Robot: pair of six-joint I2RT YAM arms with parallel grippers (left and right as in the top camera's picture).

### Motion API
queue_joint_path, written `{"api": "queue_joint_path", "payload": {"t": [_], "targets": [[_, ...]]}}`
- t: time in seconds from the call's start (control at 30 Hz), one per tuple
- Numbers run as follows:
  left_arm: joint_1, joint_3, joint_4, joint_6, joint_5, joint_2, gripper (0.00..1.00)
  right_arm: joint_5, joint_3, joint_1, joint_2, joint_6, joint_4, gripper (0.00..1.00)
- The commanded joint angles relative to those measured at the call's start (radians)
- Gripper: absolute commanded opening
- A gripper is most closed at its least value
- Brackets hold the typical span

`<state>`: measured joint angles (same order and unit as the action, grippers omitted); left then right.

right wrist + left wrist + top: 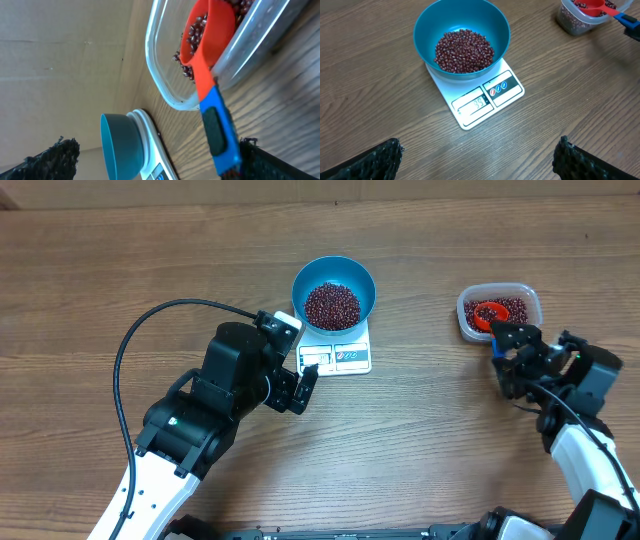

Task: Scoop item into bowl and weigh 150g on scale

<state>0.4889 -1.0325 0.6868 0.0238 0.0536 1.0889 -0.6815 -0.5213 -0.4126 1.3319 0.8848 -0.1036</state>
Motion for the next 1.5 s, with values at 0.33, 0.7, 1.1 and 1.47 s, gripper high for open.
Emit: {"api": "queue_joint_path", "payload": {"t": [0.33, 0.7, 1.1, 1.47], "targets": [[-0.005, 0.002, -0.003, 0.01, 0.014, 0.003, 0.99, 0.122, 0.011, 0.013, -0.019, 0.071, -0.008, 1.0], [-0.005, 0.002, -0.003, 0.01, 0.014, 0.003, 1.0, 0.159, 0.188, 0.047, -0.019, 0.193, -0.282, 1.0], [-0.005, 0.002, -0.003, 0.01, 0.014, 0.003, 1.0, 0.274, 0.188, 0.047, -0.019, 0.192, -0.289, 0.82], [-0.005, 0.002, -0.002, 0.01, 0.014, 0.003, 1.0, 0.289, 0.188, 0.047, 0.004, 0.21, -0.293, 0.79]]}}
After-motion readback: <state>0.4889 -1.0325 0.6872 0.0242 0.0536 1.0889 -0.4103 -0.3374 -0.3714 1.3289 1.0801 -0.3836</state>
